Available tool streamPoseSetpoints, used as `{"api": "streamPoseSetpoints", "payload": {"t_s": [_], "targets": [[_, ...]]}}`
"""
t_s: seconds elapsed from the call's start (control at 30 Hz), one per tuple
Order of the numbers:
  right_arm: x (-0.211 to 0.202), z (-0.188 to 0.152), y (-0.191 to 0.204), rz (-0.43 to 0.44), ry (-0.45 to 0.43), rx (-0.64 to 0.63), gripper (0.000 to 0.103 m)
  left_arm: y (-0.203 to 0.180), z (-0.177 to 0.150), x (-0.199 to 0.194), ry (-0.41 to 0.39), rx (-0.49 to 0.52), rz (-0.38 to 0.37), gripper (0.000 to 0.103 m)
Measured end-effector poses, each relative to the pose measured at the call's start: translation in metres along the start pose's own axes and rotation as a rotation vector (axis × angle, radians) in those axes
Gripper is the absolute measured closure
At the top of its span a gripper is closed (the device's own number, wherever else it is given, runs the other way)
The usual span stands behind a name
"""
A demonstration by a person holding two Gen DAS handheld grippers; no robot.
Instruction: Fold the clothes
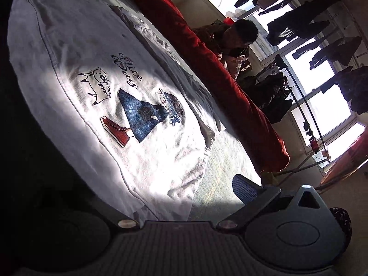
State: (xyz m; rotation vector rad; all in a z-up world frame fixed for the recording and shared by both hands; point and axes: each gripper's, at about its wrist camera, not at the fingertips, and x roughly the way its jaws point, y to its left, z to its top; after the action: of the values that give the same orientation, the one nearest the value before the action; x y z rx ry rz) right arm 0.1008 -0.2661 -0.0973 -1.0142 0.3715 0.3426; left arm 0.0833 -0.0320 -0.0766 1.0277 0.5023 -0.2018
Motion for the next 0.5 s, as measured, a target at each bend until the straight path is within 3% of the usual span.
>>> {"api": "streamPoseSetpoints", "payload": {"t_s": [0.2,0.5], "targets": [[-0.007,0.013,0.024,0.005,-0.098,-0.162,0.000,-0.011,0.008,-0.003,-0.054,0.116,0.037,0.001],[-0.008,0.020,0.004,0.014,-0.115,-0.161,0.001,-0.001,0.003,0.002,-0.051,0.124,0.009,0.001]]}}
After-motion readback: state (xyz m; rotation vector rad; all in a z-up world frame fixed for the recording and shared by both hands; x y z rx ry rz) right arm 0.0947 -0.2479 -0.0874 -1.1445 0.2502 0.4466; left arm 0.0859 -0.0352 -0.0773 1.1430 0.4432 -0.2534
